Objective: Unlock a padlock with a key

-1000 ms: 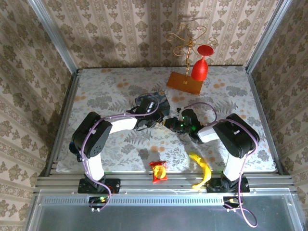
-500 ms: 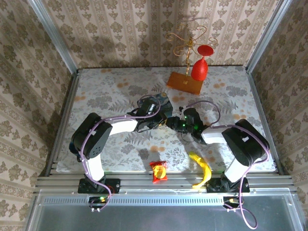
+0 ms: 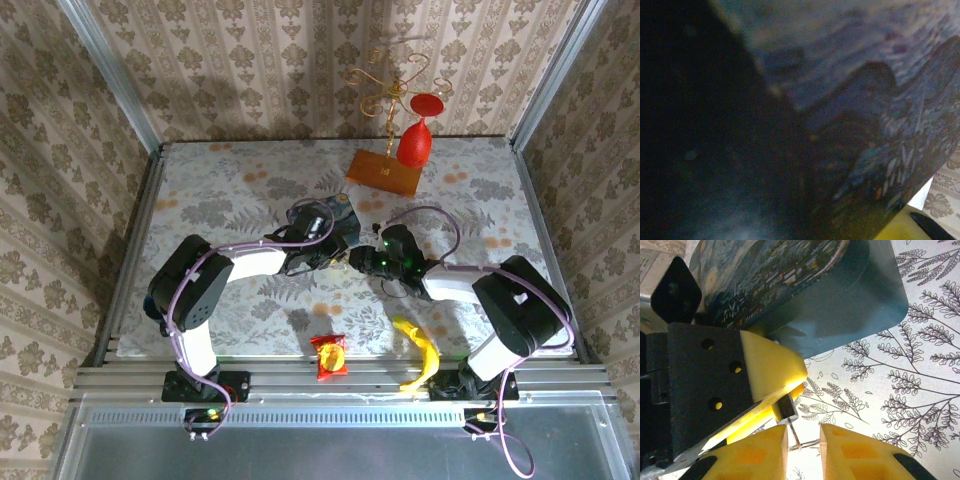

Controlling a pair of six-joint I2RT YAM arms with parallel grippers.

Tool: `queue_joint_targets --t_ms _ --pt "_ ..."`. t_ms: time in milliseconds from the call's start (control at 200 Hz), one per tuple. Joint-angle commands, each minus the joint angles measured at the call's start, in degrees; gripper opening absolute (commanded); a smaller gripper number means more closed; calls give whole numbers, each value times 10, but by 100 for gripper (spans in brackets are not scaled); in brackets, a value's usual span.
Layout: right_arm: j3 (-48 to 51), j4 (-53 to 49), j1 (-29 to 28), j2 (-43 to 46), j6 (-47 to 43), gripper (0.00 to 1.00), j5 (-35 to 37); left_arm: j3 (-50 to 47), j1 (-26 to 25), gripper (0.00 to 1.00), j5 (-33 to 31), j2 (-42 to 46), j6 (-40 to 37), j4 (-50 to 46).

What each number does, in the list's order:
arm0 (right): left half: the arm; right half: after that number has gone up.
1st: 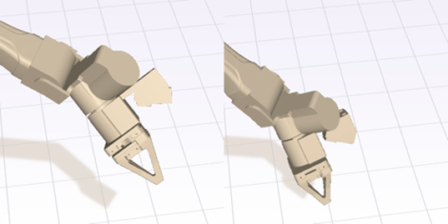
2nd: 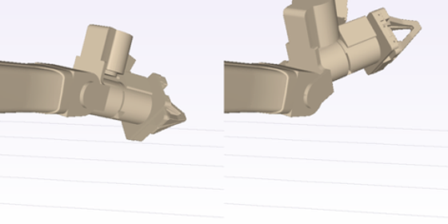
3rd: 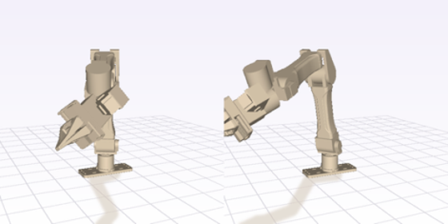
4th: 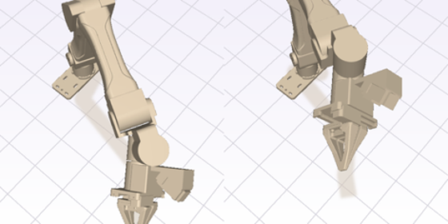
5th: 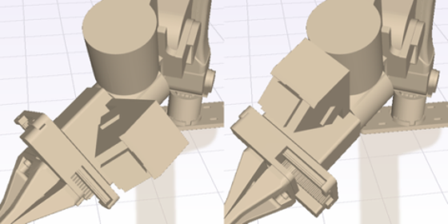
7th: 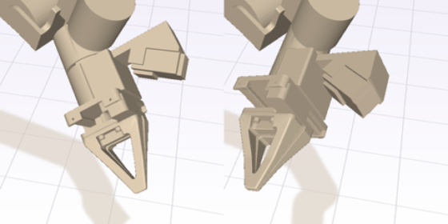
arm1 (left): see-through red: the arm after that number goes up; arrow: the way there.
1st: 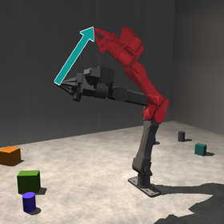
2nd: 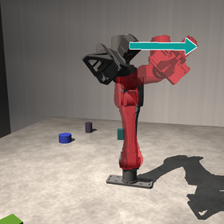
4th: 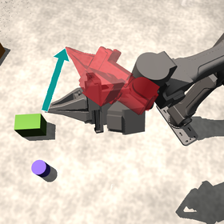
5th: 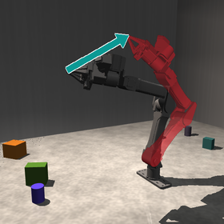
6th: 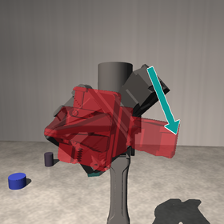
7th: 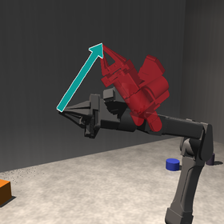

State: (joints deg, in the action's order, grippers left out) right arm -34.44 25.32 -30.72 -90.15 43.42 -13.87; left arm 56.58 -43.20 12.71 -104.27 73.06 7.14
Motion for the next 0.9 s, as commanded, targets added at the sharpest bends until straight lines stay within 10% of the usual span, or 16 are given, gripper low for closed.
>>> queue_joint_targets --t_ms 0,895 --pt "-5 -17 -7 16 -25 24 13 -1 -3 0 26 23 2 10" --pt "2 55 -7 -45 10 20 -26 -7 -1 0 28 31 5 16"
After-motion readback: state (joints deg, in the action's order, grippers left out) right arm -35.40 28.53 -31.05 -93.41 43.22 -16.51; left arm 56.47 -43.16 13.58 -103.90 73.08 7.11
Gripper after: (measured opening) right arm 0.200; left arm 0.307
